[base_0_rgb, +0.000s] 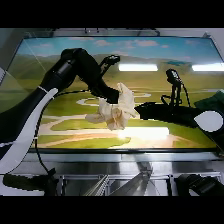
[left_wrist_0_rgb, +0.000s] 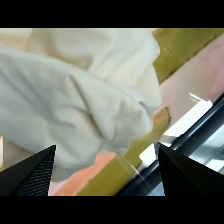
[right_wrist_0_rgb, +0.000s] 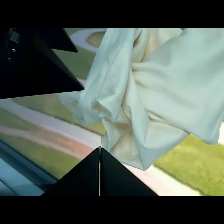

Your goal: Fold the shirts.

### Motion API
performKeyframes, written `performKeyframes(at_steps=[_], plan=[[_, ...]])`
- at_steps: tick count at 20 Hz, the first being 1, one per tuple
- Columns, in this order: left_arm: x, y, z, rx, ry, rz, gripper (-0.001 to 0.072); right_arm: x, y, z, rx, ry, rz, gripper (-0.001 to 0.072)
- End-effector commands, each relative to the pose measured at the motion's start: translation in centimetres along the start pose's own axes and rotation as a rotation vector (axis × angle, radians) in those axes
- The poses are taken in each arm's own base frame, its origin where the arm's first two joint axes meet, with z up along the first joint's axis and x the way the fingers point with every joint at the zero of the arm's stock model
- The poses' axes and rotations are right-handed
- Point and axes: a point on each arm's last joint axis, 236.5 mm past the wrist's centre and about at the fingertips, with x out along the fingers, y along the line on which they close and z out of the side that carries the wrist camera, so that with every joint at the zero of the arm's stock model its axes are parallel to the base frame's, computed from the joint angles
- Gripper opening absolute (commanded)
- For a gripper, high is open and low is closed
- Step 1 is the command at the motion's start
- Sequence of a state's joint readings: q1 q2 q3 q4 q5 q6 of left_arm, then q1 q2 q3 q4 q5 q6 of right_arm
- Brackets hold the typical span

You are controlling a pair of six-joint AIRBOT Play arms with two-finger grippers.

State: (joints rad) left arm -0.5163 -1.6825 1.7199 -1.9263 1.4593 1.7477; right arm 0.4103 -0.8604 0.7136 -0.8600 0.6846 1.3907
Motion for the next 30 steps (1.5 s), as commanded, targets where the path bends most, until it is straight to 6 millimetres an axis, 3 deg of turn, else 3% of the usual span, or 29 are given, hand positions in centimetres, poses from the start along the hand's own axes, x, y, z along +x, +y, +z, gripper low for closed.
performKeyframes(at_steps=[1,3,6,10,12,13,14,17,20,21,23,24,30], plan=[[-2.2,2.0,-4.9,-0.09,0.135,0.006,0.0689,0.0,0.0,0.0,0.001,0.001,0.001,0.002],[-2.5,3.8,-8.6,-0.168,0.148,0.007,0.0688,0.0,0.3,0.5,0.023,-0.022,0.015,0.002],[-0.9,7.1,-12.9,-0.336,0.039,0.02,0.0689,0.0,1.0,0.8,0.062,-0.031,0.044,0.002],[3.3,9.7,-15.6,-0.544,-0.086,-0.016,0.0689,0.2,0.9,0.6,0.063,-0.026,0.04,0.0021],[4.9,10.3,-15.9,-0.562,-0.092,-0.06,0.0688,1.1,-1.2,1.2,0.094,-0.041,-0.015,0.0022],[5.6,10.3,-15.7,-0.567,-0.092,-0.094,0.0689,1.5,-3.3,1.4,0.186,-0.038,-0.05,0.015],[6.3,10.7,-15.4,-0.574,-0.088,-0.121,0.0689,2.0,-5.6,1.2,0.253,-0.023,-0.089,0.0425],[7.6,12.5,-13.7,-0.592,-0.075,-0.142,0.0688,3.4,-11.6,-1.7,0.415,0.112,-0.167,0.0458],[8.6,13.2,-11.2,-0.571,-0.067,-0.177,0.0687,4.9,-13.4,-3.7,0.494,0.192,-0.131,0.0458],[8.9,13.0,-10.3,-0.564,-0.059,-0.204,0.0646,5.6,-13.3,-3.8,0.502,0.194,-0.106,0.0458],[9.3,11.9,-9.1,-0.538,-0.028,-0.252,0.0109,6.9,-12.7,-4.0,0.537,0.202,-0.048,0.0458],[9.5,11.2,-9.0,-0.511,0.002,-0.272,0.0018,7.4,-12.6,-4.0,0.554,0.202,-0.027,0.0458],[9.5,9.7,-9.6,-0.462,0.059,-0.317,0.0018,10.2,-13.8,-3.9,0.622,0.22,0.002,0.0458]])
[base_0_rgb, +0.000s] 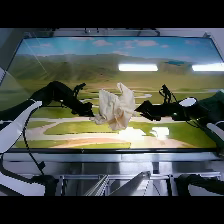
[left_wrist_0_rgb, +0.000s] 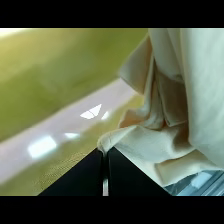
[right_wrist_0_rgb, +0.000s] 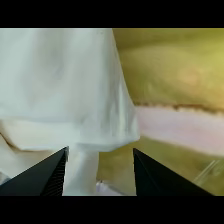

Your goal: Fold the shirts.

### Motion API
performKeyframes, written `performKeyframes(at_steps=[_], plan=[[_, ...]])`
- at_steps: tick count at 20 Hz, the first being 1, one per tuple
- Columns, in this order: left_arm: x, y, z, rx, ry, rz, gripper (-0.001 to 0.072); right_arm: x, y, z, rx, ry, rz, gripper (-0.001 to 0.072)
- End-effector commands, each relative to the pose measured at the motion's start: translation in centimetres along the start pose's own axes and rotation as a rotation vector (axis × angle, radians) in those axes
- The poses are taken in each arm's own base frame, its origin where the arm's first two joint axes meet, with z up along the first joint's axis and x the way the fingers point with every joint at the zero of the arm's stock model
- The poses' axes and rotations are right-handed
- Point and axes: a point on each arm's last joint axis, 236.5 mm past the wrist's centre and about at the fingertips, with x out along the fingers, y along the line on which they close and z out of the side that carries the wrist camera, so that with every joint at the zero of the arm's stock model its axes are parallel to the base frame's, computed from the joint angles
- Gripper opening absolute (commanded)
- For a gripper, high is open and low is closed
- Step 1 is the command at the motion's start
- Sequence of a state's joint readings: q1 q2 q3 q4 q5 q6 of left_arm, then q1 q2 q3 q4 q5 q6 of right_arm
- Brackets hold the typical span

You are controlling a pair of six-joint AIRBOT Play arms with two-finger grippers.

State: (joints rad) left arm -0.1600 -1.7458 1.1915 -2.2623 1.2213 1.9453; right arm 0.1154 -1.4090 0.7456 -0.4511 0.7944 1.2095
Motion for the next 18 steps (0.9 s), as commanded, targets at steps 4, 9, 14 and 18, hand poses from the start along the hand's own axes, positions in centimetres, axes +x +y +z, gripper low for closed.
performKeyframes(at_steps=[4,9,14,18], plan=[[0.1,-0.9,-0.6,0.01,0.039,-0.033,0.0018,2.9,0.8,2.8,0.071,0.018,0.067,0.0278],[-1.4,-1.6,-0.3,0.021,0.009,-0.045,0.0018,1.7,5.1,5.2,-0.063,0.012,0.156,0.0017],[-18.6,-9.8,2.6,0.168,-0.395,-0.173,0.0018,-13.3,17.4,9.6,-0.425,-0.271,0.323,0.0017],[-37.9,-21.1,-2.6,0.505,-0.904,-0.007,0.0018,-33.4,28.2,5.2,-0.807,-0.731,0.365,0.0019]])
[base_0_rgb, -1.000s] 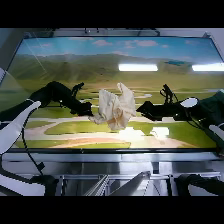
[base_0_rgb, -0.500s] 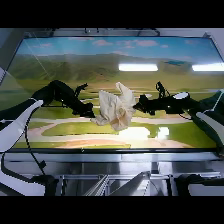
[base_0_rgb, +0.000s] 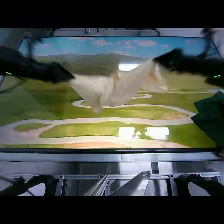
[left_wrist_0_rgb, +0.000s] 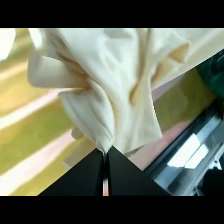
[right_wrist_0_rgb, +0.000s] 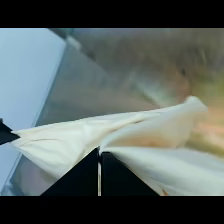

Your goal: Fold the shirts.

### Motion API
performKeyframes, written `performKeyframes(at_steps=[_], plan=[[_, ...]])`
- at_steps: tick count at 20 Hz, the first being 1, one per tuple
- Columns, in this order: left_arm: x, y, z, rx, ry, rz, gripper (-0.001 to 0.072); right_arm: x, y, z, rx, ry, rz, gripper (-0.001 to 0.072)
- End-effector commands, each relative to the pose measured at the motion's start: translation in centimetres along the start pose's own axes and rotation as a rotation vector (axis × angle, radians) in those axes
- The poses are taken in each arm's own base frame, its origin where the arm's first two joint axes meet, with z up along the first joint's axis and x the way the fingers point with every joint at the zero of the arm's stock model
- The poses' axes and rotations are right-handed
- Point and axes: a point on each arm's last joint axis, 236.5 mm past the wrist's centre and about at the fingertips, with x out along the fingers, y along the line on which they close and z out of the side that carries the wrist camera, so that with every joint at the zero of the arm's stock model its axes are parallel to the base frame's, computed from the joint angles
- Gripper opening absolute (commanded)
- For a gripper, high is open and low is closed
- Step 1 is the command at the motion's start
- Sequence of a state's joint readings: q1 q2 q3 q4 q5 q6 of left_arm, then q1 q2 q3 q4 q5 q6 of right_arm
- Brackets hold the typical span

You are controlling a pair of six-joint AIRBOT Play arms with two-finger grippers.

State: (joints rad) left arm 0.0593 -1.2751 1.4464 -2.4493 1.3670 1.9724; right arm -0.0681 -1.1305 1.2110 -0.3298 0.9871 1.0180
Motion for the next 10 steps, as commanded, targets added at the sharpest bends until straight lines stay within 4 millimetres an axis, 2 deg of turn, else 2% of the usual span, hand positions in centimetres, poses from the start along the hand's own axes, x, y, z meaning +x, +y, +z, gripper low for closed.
performKeyframes(at_steps=[1,2,3,4,5,7,9,10], plan=[[-13.7,-12.0,5.1,0.313,-0.377,0.078,0.0018,-11.5,13.1,5.9,-0.365,-0.297,0.014,0.0019],[-16.2,-15.1,5.0,0.389,-0.448,0.093,0.0019,-13.6,15.9,5.5,-0.432,-0.345,0.012,0.0019],[-17.8,-17.3,4.5,0.441,-0.482,0.101,0.002,-14.9,17.9,4.8,-0.476,-0.365,0.021,0.0019],[-18.8,-18.7,3.9,0.475,-0.5,0.108,0.0019,-15.7,19.4,4.0,-0.503,-0.367,0.039,0.0019],[-19.3,-19.4,3.4,0.491,-0.508,0.112,0.002,-16.0,20.1,3.4,-0.522,-0.361,0.044,0.0019],[-18.8,-18.3,3.0,0.458,-0.488,0.13,0.002,-15.5,19.2,2.5,-0.506,-0.311,0.03,0.0019],[-16.2,-15.2,2.5,0.366,-0.415,0.114,0.0019,-13.3,15.7,1.4,-0.399,-0.204,0.011,0.0019],[-14.3,-12.8,2.2,0.305,-0.366,0.104,0.0019,-11.8,13.1,0.7,-0.337,-0.149,0.003,0.0019]])
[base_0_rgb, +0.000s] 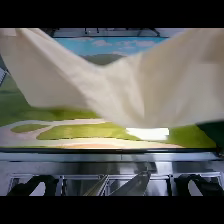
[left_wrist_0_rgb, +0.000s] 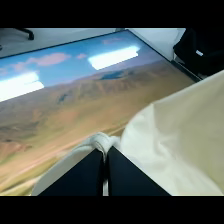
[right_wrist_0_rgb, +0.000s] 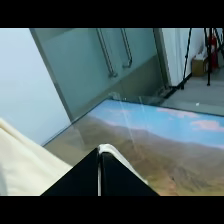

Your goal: Fold the shirts.

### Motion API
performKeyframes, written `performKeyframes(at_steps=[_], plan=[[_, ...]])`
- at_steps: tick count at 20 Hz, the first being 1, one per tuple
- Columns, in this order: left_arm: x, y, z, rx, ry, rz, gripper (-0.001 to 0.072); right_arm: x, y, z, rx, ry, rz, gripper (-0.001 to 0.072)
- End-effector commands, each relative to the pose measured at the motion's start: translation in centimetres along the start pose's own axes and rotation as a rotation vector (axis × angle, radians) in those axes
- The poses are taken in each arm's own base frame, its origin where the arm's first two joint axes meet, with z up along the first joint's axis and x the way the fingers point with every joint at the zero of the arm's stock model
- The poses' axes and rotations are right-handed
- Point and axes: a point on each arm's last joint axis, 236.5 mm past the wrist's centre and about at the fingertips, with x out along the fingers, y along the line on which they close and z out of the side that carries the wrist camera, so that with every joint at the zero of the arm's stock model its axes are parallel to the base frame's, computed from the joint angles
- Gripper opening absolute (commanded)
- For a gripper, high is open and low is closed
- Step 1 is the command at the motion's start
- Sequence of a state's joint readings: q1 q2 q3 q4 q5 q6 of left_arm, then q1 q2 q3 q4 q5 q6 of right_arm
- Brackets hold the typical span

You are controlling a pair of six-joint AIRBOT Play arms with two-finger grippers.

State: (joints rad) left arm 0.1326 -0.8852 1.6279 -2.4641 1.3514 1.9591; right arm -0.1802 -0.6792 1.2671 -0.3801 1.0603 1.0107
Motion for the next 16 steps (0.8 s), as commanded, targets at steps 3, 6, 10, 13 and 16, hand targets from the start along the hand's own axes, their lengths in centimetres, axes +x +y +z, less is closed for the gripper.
performKeyframes(at_steps=[3,6,10,13,16], plan=[[6.8,7.9,-7.6,-0.228,0.176,0.008,0.0018,4.3,-10.1,-11.5,0.328,0.254,-0.073,0.0019],[13.2,16.2,-11.8,-0.341,0.191,0.086,0.0019,6.4,-19.7,-21.5,0.548,0.348,-0.241,0.0019],[21.5,22.8,-19.2,-0.478,0.33,0.086,0.0019,6.8,-29.1,-31.9,0.731,0.447,-0.423,0.0209],[21.9,25.1,-18.8,-0.503,0.371,0.045,0.0709,4.7,-30.9,-30.9,0.727,0.486,-0.394,0.0468],[18.7,26.1,-18.0,-0.543,0.409,0.019,0.0709,0.0,-32.0,-27.7,0.691,0.483,-0.417,0.0467]])
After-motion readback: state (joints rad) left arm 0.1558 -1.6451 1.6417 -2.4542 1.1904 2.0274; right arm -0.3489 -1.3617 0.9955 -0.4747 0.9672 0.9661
